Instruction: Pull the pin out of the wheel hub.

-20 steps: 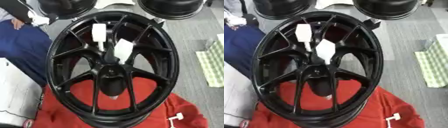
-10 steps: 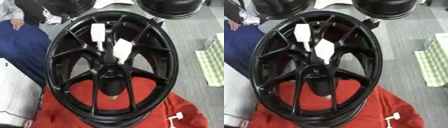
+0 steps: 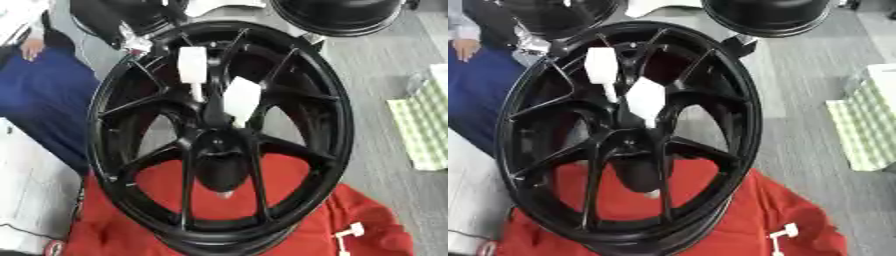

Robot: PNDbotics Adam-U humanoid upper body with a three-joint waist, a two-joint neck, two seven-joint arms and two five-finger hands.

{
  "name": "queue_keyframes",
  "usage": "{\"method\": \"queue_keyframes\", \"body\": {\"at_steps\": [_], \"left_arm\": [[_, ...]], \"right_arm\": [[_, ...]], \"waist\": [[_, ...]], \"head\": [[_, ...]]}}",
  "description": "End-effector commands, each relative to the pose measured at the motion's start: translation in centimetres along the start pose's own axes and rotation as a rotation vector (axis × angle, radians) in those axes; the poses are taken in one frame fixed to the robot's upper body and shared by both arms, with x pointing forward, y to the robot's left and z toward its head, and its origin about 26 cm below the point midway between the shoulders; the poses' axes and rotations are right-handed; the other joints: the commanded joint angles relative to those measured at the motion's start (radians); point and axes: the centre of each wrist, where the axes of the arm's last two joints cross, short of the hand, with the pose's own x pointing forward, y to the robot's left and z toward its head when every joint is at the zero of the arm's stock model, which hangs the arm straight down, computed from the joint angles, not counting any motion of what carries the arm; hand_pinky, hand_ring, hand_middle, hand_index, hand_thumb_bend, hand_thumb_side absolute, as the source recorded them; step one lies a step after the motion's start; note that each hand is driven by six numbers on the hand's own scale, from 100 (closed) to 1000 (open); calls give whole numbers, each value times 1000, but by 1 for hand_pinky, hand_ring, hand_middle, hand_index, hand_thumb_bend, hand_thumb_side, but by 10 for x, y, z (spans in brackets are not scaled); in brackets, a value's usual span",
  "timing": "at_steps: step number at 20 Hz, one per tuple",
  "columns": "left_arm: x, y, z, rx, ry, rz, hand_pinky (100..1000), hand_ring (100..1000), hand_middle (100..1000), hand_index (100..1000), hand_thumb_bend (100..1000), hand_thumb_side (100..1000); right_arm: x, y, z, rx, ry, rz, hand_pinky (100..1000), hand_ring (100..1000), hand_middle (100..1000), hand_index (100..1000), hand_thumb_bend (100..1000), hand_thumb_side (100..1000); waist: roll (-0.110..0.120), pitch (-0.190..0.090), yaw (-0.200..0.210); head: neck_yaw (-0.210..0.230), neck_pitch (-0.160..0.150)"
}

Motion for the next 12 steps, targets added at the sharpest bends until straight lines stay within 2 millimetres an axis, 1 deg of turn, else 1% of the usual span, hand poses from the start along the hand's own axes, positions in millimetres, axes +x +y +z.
{"method": "queue_keyframes", "body": {"at_steps": [1, 5, 7, 12], "left_arm": [[2, 10, 1, -8, 30, -30, 933, 912, 844, 969, 360, 653], [2, 12, -3, -8, 55, -44, 953, 940, 875, 1000, 408, 654], [1, 12, -4, 2, 62, -46, 953, 940, 876, 1000, 406, 687], [1, 11, -8, 13, 71, -38, 948, 938, 874, 994, 392, 686]], "right_arm": [[9, -3, -5, -35, -19, -6, 434, 634, 513, 707, 100, 555], [9, -3, -4, -35, -15, -13, 432, 631, 510, 705, 100, 562], [9, -2, -4, -37, -13, -18, 432, 629, 509, 705, 100, 565], [9, -1, -4, -40, -11, -32, 431, 627, 507, 704, 100, 572]], "waist": [[-2, -13, -3], [-3, -7, -4], [-3, -4, -3], [-3, 1, -5]], "head": [[3, -3], [4, -3], [4, -2], [5, -4]]}}
